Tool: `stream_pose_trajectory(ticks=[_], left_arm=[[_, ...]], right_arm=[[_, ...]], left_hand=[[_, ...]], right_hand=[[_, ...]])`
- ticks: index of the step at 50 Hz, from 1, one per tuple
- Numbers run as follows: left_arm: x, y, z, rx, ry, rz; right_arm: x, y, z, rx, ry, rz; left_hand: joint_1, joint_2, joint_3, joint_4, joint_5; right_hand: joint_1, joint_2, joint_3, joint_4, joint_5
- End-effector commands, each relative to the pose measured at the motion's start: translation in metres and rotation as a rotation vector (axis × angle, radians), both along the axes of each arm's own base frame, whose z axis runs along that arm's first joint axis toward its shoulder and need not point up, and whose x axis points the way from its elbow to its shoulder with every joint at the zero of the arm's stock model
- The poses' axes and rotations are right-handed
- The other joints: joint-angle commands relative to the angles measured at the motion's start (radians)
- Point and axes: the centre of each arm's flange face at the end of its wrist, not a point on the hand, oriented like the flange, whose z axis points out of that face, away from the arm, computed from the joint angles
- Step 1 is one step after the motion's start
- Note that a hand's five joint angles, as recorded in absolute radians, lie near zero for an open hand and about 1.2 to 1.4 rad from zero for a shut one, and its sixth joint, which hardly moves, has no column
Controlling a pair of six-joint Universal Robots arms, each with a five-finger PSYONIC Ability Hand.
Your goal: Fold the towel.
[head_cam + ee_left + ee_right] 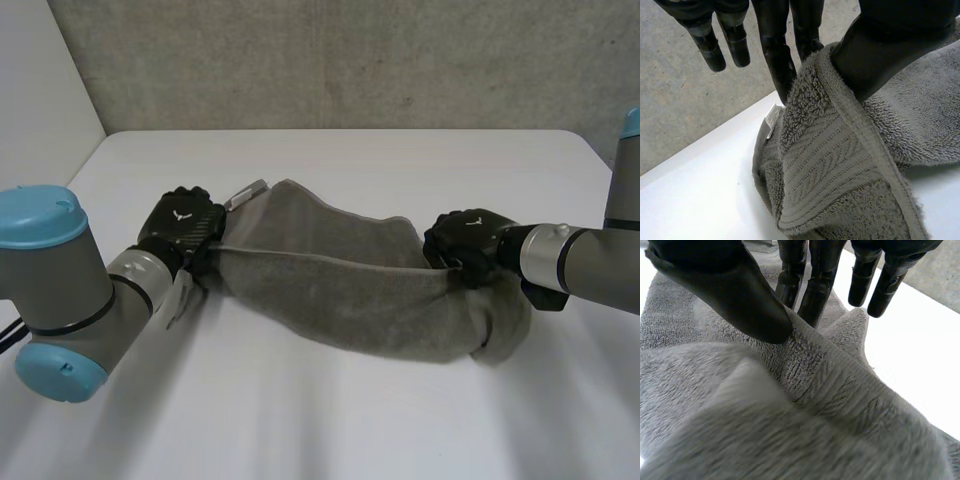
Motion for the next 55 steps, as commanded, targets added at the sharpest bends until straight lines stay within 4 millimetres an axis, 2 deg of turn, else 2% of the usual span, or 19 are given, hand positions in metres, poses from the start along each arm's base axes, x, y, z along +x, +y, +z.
stream_pose_trajectory(ticks=[1, 7, 16, 18, 19, 20, 21, 23, 24, 26, 27, 29, 32, 34, 35, 38, 43, 48, 55], left_arm=[[0.001, 0.006, -0.007, 0.027, -0.009, -0.017], [0.005, -0.006, 0.0, -0.004, -0.001, -0.031], [-0.008, -0.071, 0.039, -0.204, 0.035, -0.023], [-0.014, -0.086, 0.075, -0.323, 0.075, -0.026], [-0.014, -0.086, 0.076, -0.324, 0.076, -0.026], [-0.017, -0.088, 0.098, -0.384, 0.102, -0.028], [-0.017, -0.088, 0.098, -0.385, 0.102, -0.028], [-0.022, -0.076, 0.154, -0.549, 0.171, -0.047], [-0.022, -0.075, 0.154, -0.55, 0.171, -0.047], [-0.018, -0.048, 0.208, -0.73, 0.287, -0.066], [-0.018, -0.048, 0.208, -0.731, 0.288, -0.066], [-0.009, -0.028, 0.228, -0.811, 0.398, -0.089], [-0.005, -0.023, 0.226, -0.809, 0.434, -0.095], [0.006, -0.029, 0.19, -0.701, 0.424, -0.071], [0.006, -0.029, 0.19, -0.7, 0.424, -0.07], [0.02, -0.028, 0.144, -0.564, 0.367, -0.038], [0.034, -0.001, 0.063, -0.323, 0.255, -0.098], [0.039, 0.024, 0.025, -0.207, 0.174, -0.134], [0.04, 0.038, 0.002, -0.12, 0.091, -0.149]], right_arm=[[0.0, 0.004, 0.0, 0.0, 0.003, 0.01], [0.002, -0.011, 0.016, -0.093, -0.012, 0.0], [0.026, -0.059, 0.054, -0.401, -0.064, -0.013], [0.032, -0.071, 0.099, -0.575, -0.105, -0.048], [0.032, -0.071, 0.099, -0.576, -0.105, -0.048], [0.033, -0.074, 0.131, -0.691, -0.148, -0.07], [0.033, -0.074, 0.131, -0.692, -0.148, -0.07], [0.033, -0.061, 0.198, -0.883, -0.307, -0.092], [0.033, -0.061, 0.198, -0.883, -0.308, -0.092], [0.027, -0.047, 0.23, -0.926, -0.484, -0.098], [0.027, -0.046, 0.23, -0.926, -0.485, -0.098], [0.027, -0.039, 0.215, -0.846, -0.532, -0.067], [0.028, -0.037, 0.198, -0.789, -0.511, -0.049], [0.029, -0.028, 0.156, -0.648, -0.453, -0.013], [0.029, -0.028, 0.155, -0.648, -0.453, -0.013], [0.027, -0.014, 0.117, -0.532, -0.382, 0.007], [0.012, 0.023, 0.038, -0.375, -0.15, 0.03], [-0.004, 0.042, 0.002, -0.331, -0.011, 0.061], [-0.007, 0.051, -0.014, -0.282, 0.011, 0.065]], left_hand=[[0.101, 0.068, -0.052, -0.059, 0.065], [0.101, 0.068, -0.052, -0.059, 0.065], [0.101, 0.068, -0.052, -0.059, 0.065], [0.101, 0.068, -0.052, -0.059, 0.065], [0.101, 0.068, -0.052, -0.059, 0.065], [0.101, 0.068, -0.052, -0.059, 0.065], [0.101, 0.068, -0.052, -0.059, 0.065], [0.101, 0.068, -0.052, -0.059, 0.065], [0.101, 0.068, -0.052, -0.059, 0.065], [0.101, 0.068, -0.052, -0.059, 0.065], [0.101, 0.068, -0.052, -0.059, 0.065], [0.101, 0.068, -0.052, -0.059, 0.065], [0.101, 0.068, -0.052, -0.059, 0.065], [0.101, 0.068, -0.052, -0.059, 0.065], [0.101, 0.068, -0.052, -0.059, 0.065], [0.101, 0.068, -0.052, -0.059, 0.065], [0.101, 0.068, -0.052, -0.059, 0.065], [0.101, 0.068, -0.052, -0.059, 0.065], [0.101, 0.068, -0.052, -0.059, 0.065]], right_hand=[[0.068, 0.075, -0.044, -0.076, 0.057], [0.068, 0.075, -0.044, -0.076, 0.057], [0.068, 0.075, -0.044, -0.076, 0.057], [0.068, 0.075, -0.044, -0.076, 0.057], [0.068, 0.075, -0.044, -0.076, 0.057], [0.068, 0.075, -0.044, -0.076, 0.057], [0.068, 0.075, -0.044, -0.076, 0.057], [0.068, 0.075, -0.044, -0.076, 0.057], [0.068, 0.075, -0.044, -0.076, 0.057], [0.068, 0.075, -0.044, -0.076, 0.057], [0.068, 0.075, -0.044, -0.076, 0.057], [0.068, 0.075, -0.044, -0.076, 0.057], [0.068, 0.075, -0.044, -0.076, 0.057], [0.068, 0.075, -0.044, -0.076, 0.057], [0.068, 0.075, -0.044, -0.076, 0.057], [0.068, 0.075, -0.044, -0.076, 0.057], [0.068, 0.075, -0.044, -0.076, 0.057], [0.068, 0.075, -0.044, -0.076, 0.057], [0.068, 0.075, -0.044, -0.076, 0.057]])
